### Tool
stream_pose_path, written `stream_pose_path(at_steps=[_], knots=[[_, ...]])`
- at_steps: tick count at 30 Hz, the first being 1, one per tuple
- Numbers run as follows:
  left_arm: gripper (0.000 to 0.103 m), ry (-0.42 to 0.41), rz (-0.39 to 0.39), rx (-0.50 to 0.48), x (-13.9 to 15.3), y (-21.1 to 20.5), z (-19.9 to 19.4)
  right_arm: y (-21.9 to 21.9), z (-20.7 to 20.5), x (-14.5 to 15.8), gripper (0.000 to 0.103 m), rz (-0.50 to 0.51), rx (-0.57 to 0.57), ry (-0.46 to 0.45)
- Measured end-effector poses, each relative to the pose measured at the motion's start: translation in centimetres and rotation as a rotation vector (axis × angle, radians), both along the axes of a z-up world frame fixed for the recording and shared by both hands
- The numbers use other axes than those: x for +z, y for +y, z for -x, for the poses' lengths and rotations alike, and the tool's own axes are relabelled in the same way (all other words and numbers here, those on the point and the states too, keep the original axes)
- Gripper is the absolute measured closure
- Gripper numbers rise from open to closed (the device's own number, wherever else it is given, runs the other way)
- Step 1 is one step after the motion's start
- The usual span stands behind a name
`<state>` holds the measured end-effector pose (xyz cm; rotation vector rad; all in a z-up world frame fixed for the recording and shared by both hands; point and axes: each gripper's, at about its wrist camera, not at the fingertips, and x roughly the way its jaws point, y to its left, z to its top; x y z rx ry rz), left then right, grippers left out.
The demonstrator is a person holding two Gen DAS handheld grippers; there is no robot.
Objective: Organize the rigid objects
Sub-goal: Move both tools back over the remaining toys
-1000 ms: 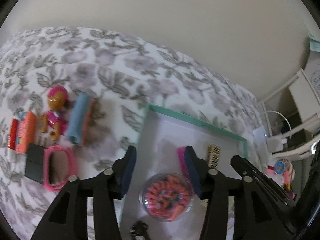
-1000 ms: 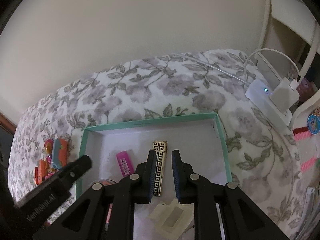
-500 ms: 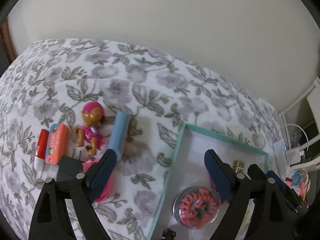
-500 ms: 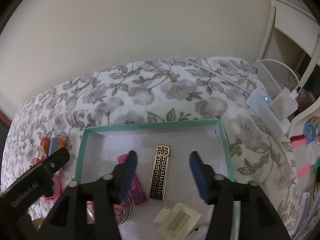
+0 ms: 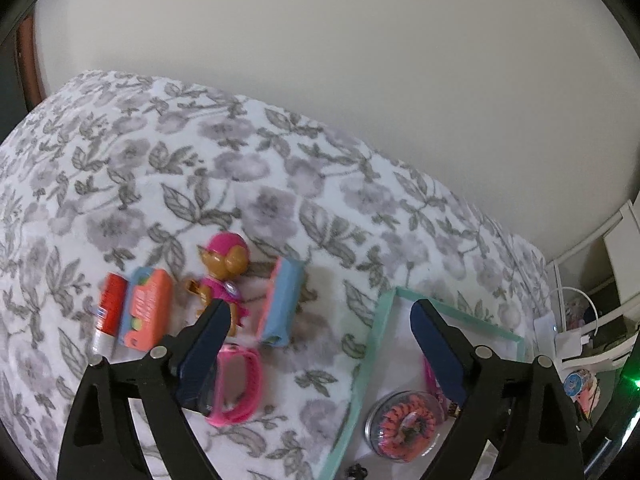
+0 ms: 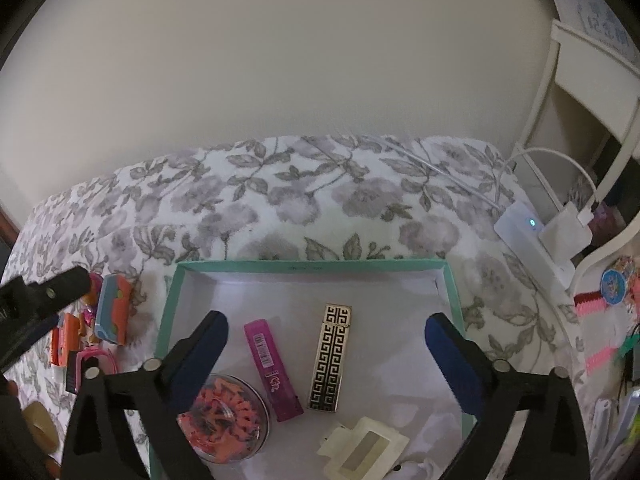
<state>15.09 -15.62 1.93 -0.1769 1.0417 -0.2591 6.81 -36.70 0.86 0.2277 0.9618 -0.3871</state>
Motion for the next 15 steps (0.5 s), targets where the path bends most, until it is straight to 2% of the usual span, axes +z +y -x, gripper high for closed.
stream_pose_path(at_steps=[5, 15], knots=[[0.005, -0.015, 0.006, 0.036, 0.6, 1.8, -0.5, 1.0, -0.3, 0.7, 0.0, 0.03, 0.021, -0.018], [0.004, -0.02, 0.021, 0.156, 1.3, 8.2, -1.5, 4.8, -0.9, 3.5, 0.0, -0.012, 0.1, -0.124]])
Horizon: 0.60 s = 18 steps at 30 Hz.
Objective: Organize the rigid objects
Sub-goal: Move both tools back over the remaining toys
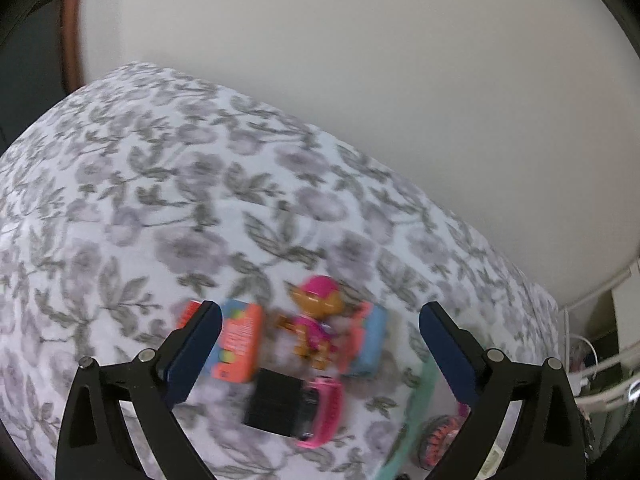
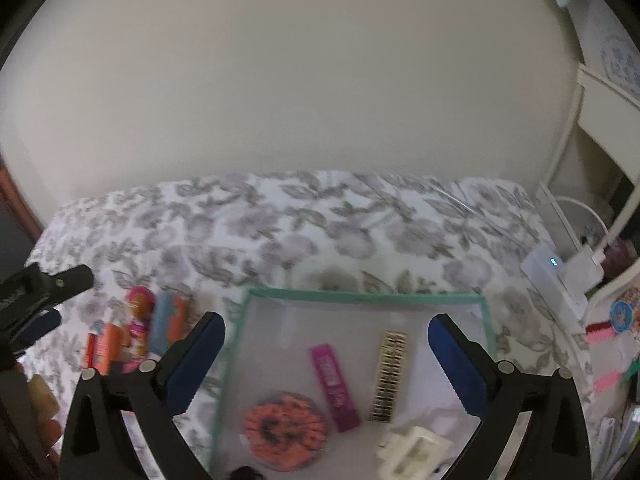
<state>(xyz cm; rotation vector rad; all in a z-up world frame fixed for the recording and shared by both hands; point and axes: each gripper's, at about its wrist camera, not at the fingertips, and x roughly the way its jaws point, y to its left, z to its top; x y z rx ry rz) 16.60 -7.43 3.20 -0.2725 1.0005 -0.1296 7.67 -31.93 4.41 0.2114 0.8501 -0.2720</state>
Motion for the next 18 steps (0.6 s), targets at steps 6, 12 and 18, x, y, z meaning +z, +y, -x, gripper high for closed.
stream_pose_path(at_steps=[6, 12, 18], knots=[[0.004, 0.029, 0.01, 0.07, 0.1, 4.4, -0.4, 3.5, -0.6, 1.8, 0.0, -0.03, 0.084, -0.06], [0.004, 0.026, -0.068, 0.12, 0.3, 7.3, -0.4, 6.7, -1.3, 1.6, 0.0, -0.037, 0.162, -0.05], [0.004, 0.083, -0.035, 0.134, -1.0, 9.2, -0.3, 10.0, -2.2, 0.1, 0.001, -0.1, 0.273, -0.013]])
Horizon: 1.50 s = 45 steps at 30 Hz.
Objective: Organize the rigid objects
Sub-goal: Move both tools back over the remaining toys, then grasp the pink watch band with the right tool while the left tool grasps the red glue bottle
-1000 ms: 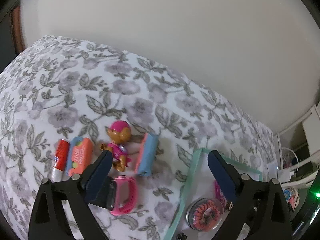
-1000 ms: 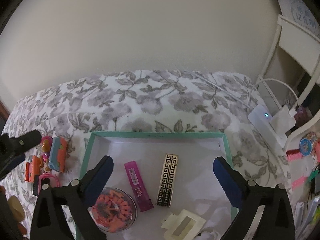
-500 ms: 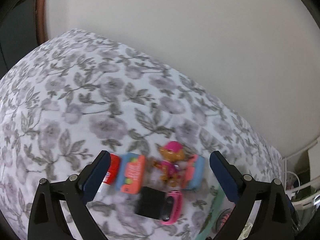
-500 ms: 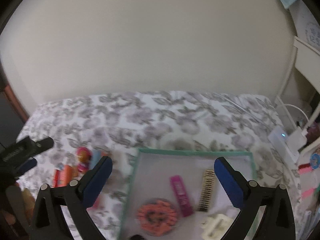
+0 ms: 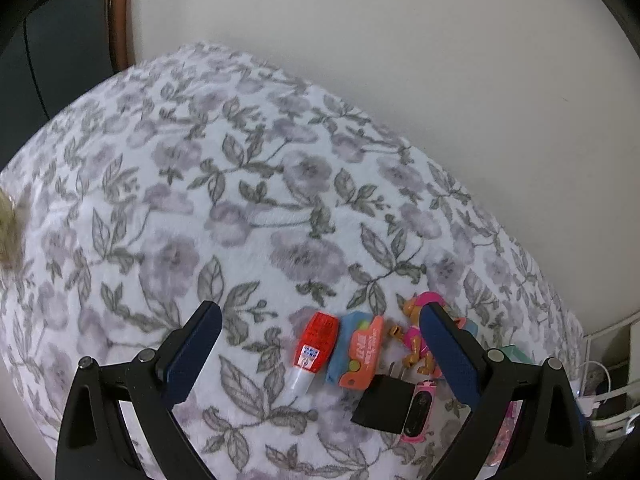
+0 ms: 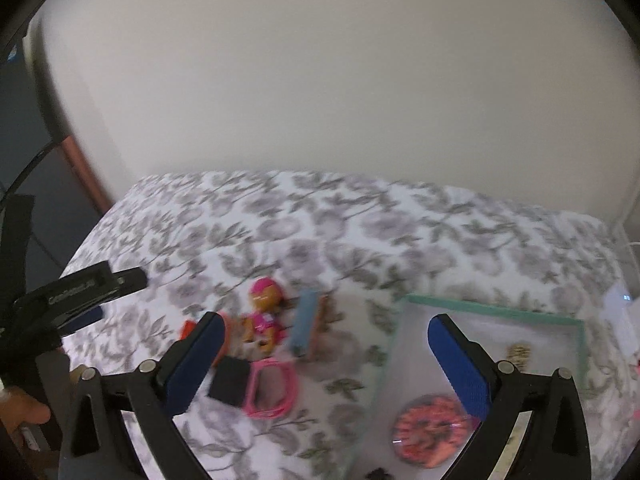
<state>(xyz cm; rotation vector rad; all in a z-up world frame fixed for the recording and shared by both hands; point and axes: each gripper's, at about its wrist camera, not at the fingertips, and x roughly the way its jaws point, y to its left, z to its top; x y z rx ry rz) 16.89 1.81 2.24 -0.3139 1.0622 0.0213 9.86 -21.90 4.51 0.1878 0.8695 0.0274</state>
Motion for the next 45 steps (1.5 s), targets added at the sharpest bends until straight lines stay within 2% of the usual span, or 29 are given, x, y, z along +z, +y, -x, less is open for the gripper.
stream_pose_path(at_steps=[3, 8, 10, 13, 16, 19, 24, 27, 33, 36, 41, 45], knots=[[0.004, 0.04, -0.013, 0.008, -0.8, 0.2, -0.1, 1.2, -0.4, -1.1, 0.009, -0.018, 0.047, 0.043], [0.004, 0.101, 0.024, 0.036, -2.9, 0.4, -0.2, 2.3, -1.0, -3.7, 0.024, -0.044, 0.091, 0.121], [0.004, 0.115, 0.014, 0.036, -3.5, 0.3, -0.3, 2.5, -1.2, -4.7, 0.029, -0.058, 0.1, 0.15], [0.004, 0.127, -0.003, 0.046, -4.2, 0.2, -0.4, 2.9, -1.3, -5.9, 0.034, -0.07, 0.115, 0.182], [0.004, 0.141, 0.032, 0.055, -4.9, 0.5, -0.4, 3.2, -1.5, -6.7, 0.045, -0.092, 0.129, 0.208], [0.006, 0.151, 0.03, 0.054, -5.4, 0.5, -0.4, 3.6, -1.6, -7.2, 0.051, -0.106, 0.144, 0.228], [0.012, 0.167, 0.026, 0.045, -5.9, 0.2, -0.5, 4.1, -1.7, -7.9, 0.058, -0.122, 0.163, 0.251], [0.02, 0.183, 0.02, 0.037, -6.4, -0.1, -0.6, 4.3, -1.8, -8.3, 0.059, -0.121, 0.168, 0.263], [0.023, 0.209, 0.003, 0.019, -7.2, -0.5, -0.8, 4.1, -1.8, -8.4, 0.061, -0.124, 0.168, 0.274], [0.035, 0.225, -0.013, 0.017, -7.6, -0.9, -0.9, 4.0, -1.7, -8.5, 0.061, -0.124, 0.167, 0.278], [0.035, 0.228, 0.001, 0.045, -7.9, -0.4, -0.8, 4.0, -1.8, -8.6, 0.061, -0.128, 0.163, 0.282], [0.038, 0.201, -0.018, 0.069, -7.5, -0.2, -0.6, 4.1, -1.7, -8.7, 0.061, -0.133, 0.163, 0.286]])
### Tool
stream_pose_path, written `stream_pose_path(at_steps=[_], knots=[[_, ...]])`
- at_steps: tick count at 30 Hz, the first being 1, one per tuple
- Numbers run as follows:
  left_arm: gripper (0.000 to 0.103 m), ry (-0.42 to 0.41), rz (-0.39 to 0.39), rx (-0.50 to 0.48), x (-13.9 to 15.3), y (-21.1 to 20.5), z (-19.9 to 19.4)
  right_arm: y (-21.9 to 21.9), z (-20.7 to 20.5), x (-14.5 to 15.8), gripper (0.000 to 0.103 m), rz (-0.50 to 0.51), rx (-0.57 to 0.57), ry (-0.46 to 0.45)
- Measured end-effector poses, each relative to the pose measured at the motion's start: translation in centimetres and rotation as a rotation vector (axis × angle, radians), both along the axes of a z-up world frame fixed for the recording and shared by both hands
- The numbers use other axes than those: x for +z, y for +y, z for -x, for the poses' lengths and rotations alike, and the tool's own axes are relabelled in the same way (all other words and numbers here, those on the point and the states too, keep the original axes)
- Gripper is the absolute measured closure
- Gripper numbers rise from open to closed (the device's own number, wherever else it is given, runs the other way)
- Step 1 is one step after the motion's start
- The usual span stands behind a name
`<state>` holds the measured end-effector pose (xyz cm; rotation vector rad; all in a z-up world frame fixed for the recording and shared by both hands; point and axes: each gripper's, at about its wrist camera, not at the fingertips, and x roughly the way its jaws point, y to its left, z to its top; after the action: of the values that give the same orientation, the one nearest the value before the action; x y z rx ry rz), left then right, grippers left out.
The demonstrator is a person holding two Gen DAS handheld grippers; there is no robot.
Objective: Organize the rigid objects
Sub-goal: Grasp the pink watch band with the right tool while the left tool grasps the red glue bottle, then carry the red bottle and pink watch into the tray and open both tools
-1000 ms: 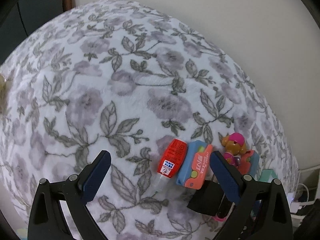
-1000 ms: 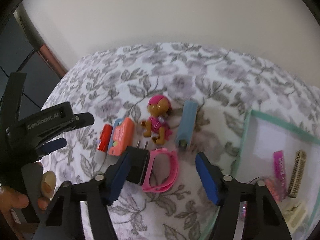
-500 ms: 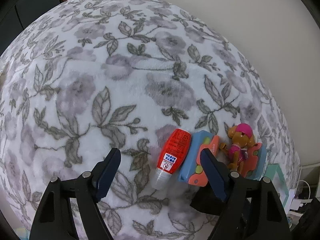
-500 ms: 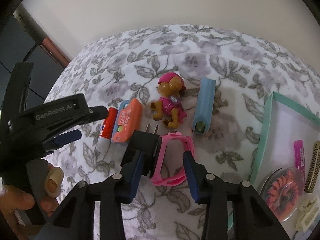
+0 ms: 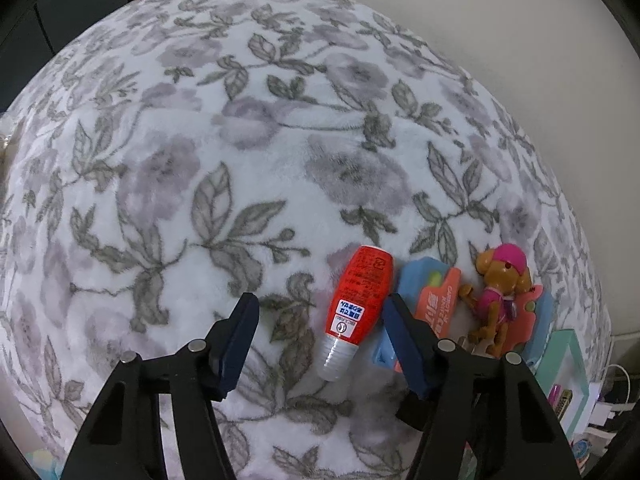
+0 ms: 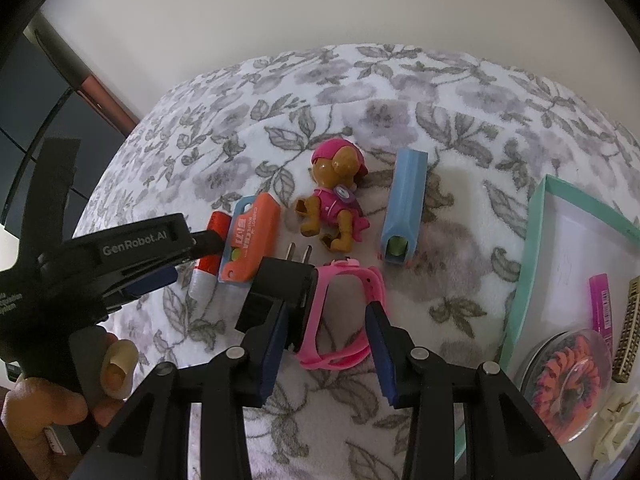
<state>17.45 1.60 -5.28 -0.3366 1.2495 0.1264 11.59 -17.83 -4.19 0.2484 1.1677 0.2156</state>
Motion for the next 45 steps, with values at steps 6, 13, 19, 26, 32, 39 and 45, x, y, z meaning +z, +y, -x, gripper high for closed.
stream_pose_path(at_steps=[6, 13, 19, 26, 32, 39, 45], knots=[[0.04, -0.007, 0.007, 0.011, 0.0, 0.5, 0.0, 0.0, 0.0, -0.2, 0.061, -0.023, -0.007, 0.001], [0.049, -0.004, 0.022, -0.004, -0.6, -0.4, -0.3, 0.2, -0.1, -0.3, 0.074, -0.069, -0.005, -0.01], [0.059, -0.015, 0.027, -0.005, -0.5, -0.4, -0.2, 0.2, -0.2, -0.3, 0.083, -0.105, -0.011, -0.02], [0.064, -0.027, 0.018, -0.002, -0.8, -0.9, -0.5, -0.5, -0.2, -0.6, 0.086, -0.154, -0.032, -0.019], [0.074, -0.029, 0.066, -0.004, -0.8, -1.0, -0.7, -0.5, -0.2, -0.5, 0.089, -0.157, -0.031, -0.023], [0.074, -0.037, 0.098, 0.012, -0.6, -0.2, -0.3, -1.2, 0.0, 0.2, 0.089, -0.176, -0.046, -0.049], [0.074, -0.075, 0.119, 0.02, 0.8, 0.2, -0.3, -1.9, 0.1, 1.5, 0.089, -0.185, -0.06, -0.085]])
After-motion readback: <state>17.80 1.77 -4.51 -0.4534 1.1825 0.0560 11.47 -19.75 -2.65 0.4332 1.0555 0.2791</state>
